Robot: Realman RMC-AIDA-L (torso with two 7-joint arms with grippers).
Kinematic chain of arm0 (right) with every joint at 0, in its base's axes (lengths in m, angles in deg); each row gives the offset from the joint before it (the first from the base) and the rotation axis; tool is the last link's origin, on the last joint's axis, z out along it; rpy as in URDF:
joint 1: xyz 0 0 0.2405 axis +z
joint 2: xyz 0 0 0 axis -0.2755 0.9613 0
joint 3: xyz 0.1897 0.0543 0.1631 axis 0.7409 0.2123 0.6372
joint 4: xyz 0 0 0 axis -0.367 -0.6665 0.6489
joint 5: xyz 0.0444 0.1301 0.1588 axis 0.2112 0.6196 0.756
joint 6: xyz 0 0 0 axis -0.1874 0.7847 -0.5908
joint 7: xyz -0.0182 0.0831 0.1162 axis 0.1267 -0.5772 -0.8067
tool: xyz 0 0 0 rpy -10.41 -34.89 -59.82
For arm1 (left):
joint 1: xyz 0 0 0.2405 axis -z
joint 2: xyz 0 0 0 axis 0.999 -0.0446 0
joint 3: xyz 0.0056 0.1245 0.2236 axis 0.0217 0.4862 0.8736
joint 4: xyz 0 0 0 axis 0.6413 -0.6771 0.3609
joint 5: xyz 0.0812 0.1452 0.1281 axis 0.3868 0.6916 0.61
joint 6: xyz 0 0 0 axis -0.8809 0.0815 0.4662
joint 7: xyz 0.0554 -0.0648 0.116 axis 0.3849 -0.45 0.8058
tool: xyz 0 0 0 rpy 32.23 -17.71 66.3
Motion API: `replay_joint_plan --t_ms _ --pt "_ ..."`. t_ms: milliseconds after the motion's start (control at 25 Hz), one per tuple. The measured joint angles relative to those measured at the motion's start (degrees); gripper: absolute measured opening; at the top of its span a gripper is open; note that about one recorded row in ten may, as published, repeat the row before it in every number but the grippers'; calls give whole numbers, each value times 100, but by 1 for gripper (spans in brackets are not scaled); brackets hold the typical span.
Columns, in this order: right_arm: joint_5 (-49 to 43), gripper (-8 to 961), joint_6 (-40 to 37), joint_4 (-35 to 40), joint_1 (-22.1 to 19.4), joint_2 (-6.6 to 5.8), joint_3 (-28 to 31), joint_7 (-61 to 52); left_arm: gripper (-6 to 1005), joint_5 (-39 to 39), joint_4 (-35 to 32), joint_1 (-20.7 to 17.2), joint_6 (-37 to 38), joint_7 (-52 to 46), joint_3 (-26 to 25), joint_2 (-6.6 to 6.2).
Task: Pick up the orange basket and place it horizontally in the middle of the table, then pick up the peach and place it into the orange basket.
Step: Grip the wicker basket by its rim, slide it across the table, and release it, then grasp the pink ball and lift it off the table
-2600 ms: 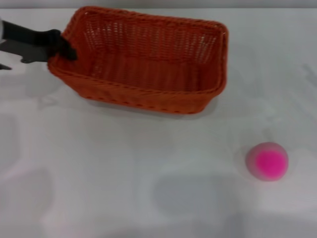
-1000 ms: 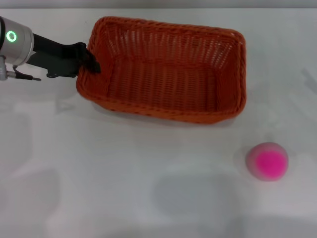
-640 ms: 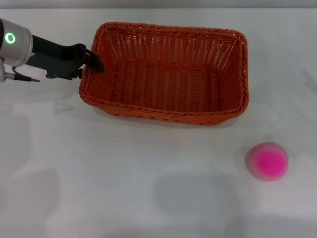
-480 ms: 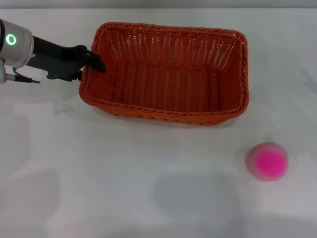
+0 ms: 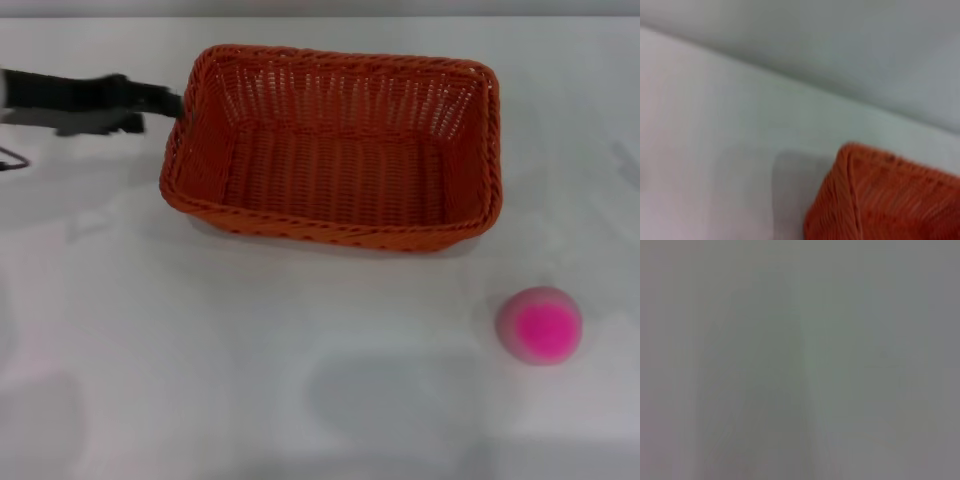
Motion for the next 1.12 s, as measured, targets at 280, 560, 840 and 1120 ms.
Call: replay_joint_plan --t_ms 280,560,840,1120 --pt "12 829 234 240 -212 -66 18 -25 688 -1030 55 -822 84 2045 -983 -15" --pt "19 827 356 922 -515 -180 35 -535 858 -2258 32 -1480 18 3737 -1260 79" --pt "-489 824 832 1698 -720 -452 -219 -1136 862 -3565 -235 -2164 -131 5986 -1251 201" --pt "-967 822 983 3123 -1008 -468 -1087 -1874 862 -4629 -1097 -2572 -482 7732 -1267 203"
